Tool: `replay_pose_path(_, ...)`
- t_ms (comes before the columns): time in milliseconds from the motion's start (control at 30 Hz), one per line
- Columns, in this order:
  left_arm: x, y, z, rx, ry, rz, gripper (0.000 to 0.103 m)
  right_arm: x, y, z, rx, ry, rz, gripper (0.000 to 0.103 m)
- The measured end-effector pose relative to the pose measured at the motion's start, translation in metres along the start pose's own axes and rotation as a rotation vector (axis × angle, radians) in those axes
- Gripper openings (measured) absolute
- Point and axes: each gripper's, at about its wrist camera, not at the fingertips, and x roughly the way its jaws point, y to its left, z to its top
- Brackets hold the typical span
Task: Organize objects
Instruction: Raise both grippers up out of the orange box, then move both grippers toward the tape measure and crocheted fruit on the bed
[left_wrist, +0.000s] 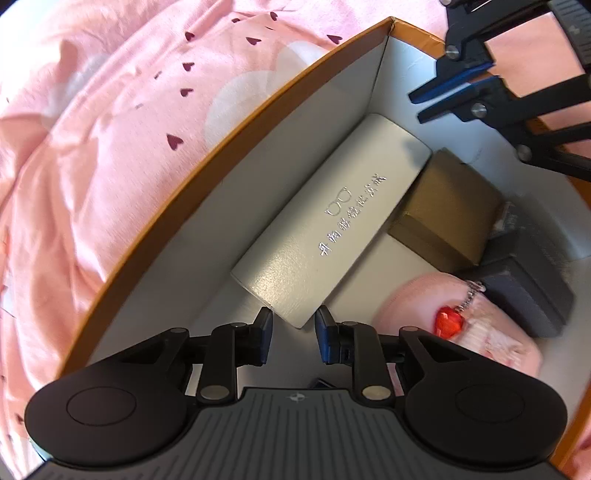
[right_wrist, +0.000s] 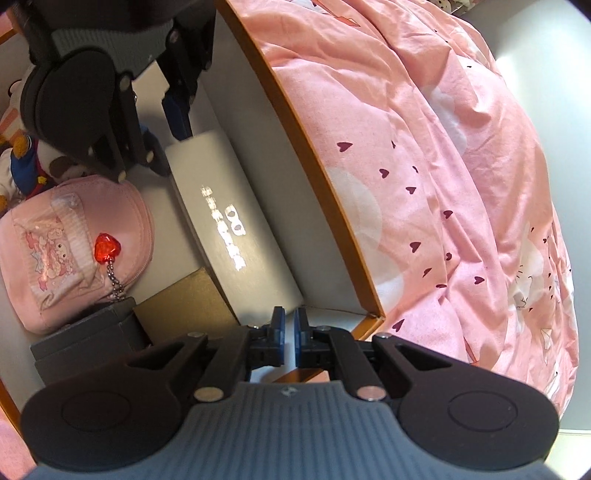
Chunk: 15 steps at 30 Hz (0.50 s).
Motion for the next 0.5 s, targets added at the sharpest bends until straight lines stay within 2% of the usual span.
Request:
replay_pose_path(100,-0.002,-0.001,-0.004,0.004,-0.002,0.001,0.029,-0.002,0.002,-0.001,0.006,-0.001,0.008,0.004)
replay_pose_path(133,-0.005,-0.001,-0.006,0.004,-0.009,0.005,0.032,-0.003,0.002,-0.001,0.013,-0.005,0.018,0.004)
replay_pose_path(300,-0.03,-0.008,-0.016,0.001,-0.076,0.058,0.033,-0.012,0.001,0.003,0.111,-0.036,0.102,0.004)
replay_pose_path(367,-0.042,-0.009,-0.019,-0.027,-0.104,0.072,0.033,-0.014,0.002,0.006,0.156,-0.062,0.144,0.004)
replay_pose_path(400,-0.055,-0.002,-0.001,-0.046,-0.116,0.076,0.033,-0.014,0.003,0.008,0.174,-0.071,0.16,0.005)
replay_pose_path(433,-0.061,0.0,0.001,-0.065,-0.133,0.078,0.033,-0.012,0.006,0.01,0.184,-0.073,0.169,0.006)
replay_pose_path(500,-0.076,0.004,-0.005,-0.099,-0.162,0.081,0.033,-0.007,0.013,0.014,0.182,-0.068,0.168,0.006)
